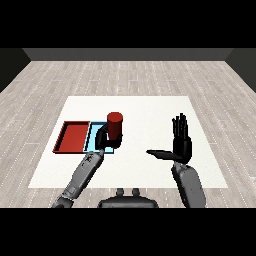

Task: Pick the red can and put it in the red box

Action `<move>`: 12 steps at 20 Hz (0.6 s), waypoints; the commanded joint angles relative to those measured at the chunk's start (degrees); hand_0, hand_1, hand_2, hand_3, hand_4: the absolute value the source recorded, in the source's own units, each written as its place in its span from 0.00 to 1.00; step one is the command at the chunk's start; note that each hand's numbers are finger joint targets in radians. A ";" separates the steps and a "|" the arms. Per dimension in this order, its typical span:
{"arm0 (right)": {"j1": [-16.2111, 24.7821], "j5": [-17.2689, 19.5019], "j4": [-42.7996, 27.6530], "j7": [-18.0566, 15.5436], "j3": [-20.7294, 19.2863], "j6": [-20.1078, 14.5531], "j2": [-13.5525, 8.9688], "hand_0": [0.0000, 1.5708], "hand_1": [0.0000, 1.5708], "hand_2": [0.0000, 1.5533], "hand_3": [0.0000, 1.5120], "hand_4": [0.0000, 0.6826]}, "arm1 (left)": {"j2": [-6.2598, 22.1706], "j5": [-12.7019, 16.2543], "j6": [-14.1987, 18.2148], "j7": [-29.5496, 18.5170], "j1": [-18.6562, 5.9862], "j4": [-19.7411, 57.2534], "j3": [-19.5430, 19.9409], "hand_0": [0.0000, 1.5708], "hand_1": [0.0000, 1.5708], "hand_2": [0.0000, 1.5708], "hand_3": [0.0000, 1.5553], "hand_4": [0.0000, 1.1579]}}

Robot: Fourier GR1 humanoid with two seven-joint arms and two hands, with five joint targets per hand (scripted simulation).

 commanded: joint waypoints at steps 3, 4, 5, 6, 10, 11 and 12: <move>7.73 -4.08 2.75 -6.00 -5.62 4.20 -1.93 0.00 0.00 0.00 0.00 0.00 | 7.25 -0.02 -2.61 3.74 -3.98 4.30 7.99 1.00 1.00 1.00 0.94 0.97; 10.86 -1.97 -0.53 -5.59 -3.81 2.49 -1.24 0.00 0.00 0.00 0.00 0.00 | 9.14 0.42 -3.69 1.31 1.34 3.91 8.41 1.00 1.00 1.00 0.94 0.97; 11.79 -3.74 3.12 -8.38 -5.72 4.33 -1.67 0.00 0.00 0.00 0.00 0.00 | 10.84 -1.76 -0.69 6.15 -0.81 1.52 8.45 1.00 1.00 1.00 0.95 0.97; 9.97 -5.96 4.76 -9.47 -7.92 5.81 -2.03 0.00 0.00 0.00 0.00 0.00 | 11.14 -1.31 -1.61 5.65 -4.75 7.46 10.99 1.00 1.00 1.00 0.96 0.97; 10.80 -1.76 3.25 -7.54 -5.04 3.91 -1.57 0.00 0.00 0.00 0.00 0.00 | 18.37 -3.22 -3.63 7.07 -2.99 11.97 13.72 1.00 1.00 0.99 0.95 0.98; 9.54 -4.30 2.13 -5.89 -8.27 4.49 -3.07 0.00 0.00 0.00 0.00 0.00 | 19.93 -2.77 -4.60 6.73 -3.98 16.81 15.50 1.00 1.00 0.99 0.95 0.98; 11.07 -3.65 1.33 -5.03 -7.22 3.81 -2.30 0.00 0.00 0.00 0.00 0.00 | 20.11 -3.91 -2.38 8.03 -2.51 15.09 15.52 1.00 1.00 1.00 0.96 0.98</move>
